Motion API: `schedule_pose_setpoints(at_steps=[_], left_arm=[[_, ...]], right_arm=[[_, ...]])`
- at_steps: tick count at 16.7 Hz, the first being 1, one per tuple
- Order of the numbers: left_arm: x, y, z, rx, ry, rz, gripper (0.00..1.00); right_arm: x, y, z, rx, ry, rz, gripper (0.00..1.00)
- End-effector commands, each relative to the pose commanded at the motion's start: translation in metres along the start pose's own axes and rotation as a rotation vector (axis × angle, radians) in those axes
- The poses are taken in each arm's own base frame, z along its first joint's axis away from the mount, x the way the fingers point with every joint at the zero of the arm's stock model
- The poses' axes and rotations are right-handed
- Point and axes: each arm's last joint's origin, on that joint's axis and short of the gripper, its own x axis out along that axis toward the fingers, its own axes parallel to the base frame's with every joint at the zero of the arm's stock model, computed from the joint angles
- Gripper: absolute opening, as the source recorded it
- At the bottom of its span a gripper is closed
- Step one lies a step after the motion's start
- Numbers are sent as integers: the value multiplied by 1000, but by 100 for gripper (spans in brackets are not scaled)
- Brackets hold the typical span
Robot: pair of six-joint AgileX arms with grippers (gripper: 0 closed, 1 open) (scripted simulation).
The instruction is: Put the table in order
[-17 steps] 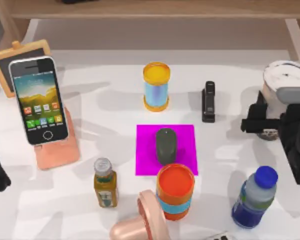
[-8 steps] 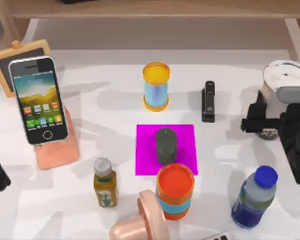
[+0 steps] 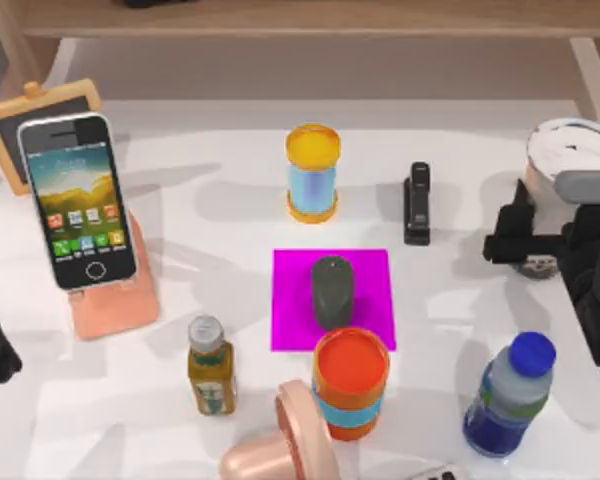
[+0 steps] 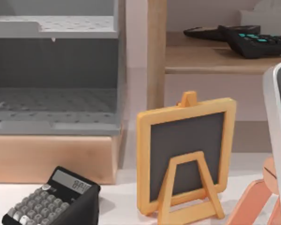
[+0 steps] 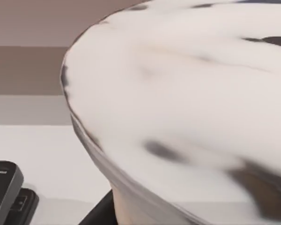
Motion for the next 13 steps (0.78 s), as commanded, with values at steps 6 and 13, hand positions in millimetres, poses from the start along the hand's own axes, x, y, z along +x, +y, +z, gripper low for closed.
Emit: schedule_pose_setpoints(at_steps=[6,13], left_arm=[[0,0,0,0,0,0,100],[0,0,0,0,0,0,100]], right_arm=[[-1,0,4,0,4,0,0],[28,20,62,66,-154,29,0]])
